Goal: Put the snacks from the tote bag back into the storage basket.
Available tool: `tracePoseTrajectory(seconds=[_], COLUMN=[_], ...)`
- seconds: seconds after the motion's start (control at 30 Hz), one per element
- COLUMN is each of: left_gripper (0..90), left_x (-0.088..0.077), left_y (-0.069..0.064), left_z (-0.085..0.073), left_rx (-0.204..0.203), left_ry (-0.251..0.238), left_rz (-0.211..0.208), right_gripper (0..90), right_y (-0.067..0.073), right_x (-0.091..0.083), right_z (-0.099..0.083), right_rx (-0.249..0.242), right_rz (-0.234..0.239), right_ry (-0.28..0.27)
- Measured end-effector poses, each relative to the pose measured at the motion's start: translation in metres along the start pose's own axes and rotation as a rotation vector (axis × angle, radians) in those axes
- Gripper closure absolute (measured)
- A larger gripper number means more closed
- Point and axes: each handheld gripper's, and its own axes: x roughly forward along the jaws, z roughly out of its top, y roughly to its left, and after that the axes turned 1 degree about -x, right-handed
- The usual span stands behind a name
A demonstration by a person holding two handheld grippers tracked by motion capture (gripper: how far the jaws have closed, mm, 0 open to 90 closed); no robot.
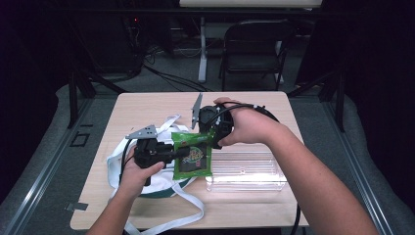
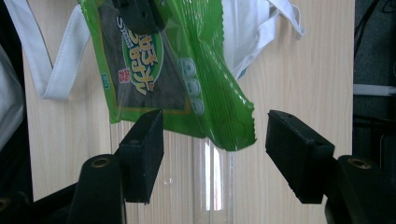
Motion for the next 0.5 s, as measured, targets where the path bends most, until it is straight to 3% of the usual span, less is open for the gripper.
tracePoseTrajectory(seconds=[0.5], left_gripper=[72.8], left_x=[0.005], left_y=[-0.008], left_z=[0.001], left_rx=[0.03], left_ry=[-0.004], left_rz=[-0.035], right_gripper=[38.1], right_y=[0.005], right_x=[0.01], right_z=[0.013], right_rx=[-0.032], right_rz=[0.043], right_ry=[0.023])
